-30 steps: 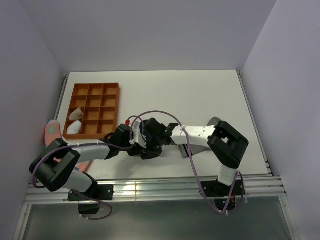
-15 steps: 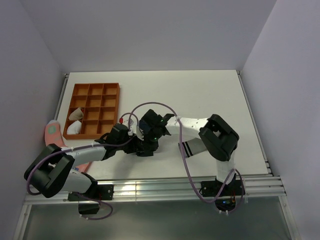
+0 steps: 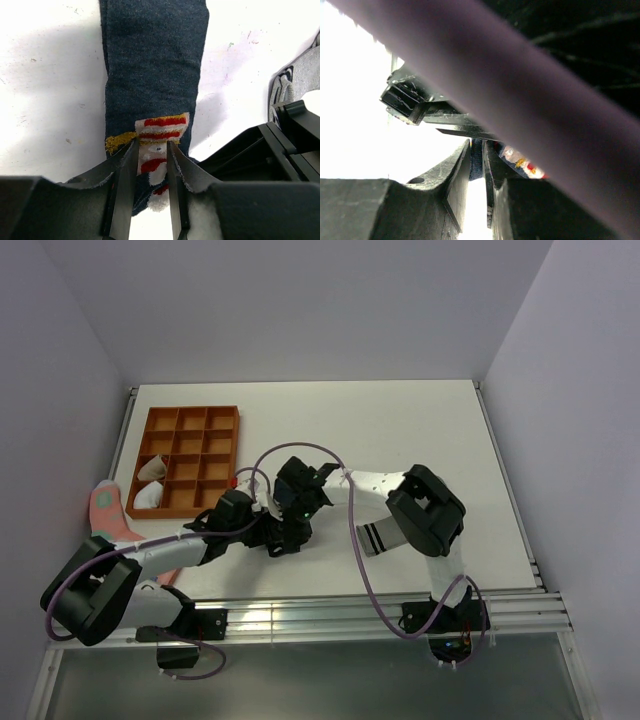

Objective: Roll the socks
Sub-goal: Roll the sock at the center of the board.

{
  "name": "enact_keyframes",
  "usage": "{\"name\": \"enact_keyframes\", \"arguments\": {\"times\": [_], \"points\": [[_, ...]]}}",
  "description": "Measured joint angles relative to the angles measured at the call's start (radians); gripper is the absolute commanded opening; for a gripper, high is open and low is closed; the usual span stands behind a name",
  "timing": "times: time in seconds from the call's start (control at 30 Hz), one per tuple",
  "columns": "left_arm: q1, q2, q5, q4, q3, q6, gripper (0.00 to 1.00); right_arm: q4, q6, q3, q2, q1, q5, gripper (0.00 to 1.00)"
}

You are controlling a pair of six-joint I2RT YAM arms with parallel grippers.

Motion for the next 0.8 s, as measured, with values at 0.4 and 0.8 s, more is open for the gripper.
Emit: {"name": "enact_keyframes", "arguments": {"times": [0.4,0.8], "points": [[-0.017,0.000,-0.019,0.018,0.003,0.005,0.28,0.008,0.058,-0.064,-0.108,-0.006,0.121,0.40],[-0.053,-0.019,-0.011,0.034,0.003,0.003,0.35,0.143,0.037,-0.297,-0.418,-0.043,0.345,0.48]]}}
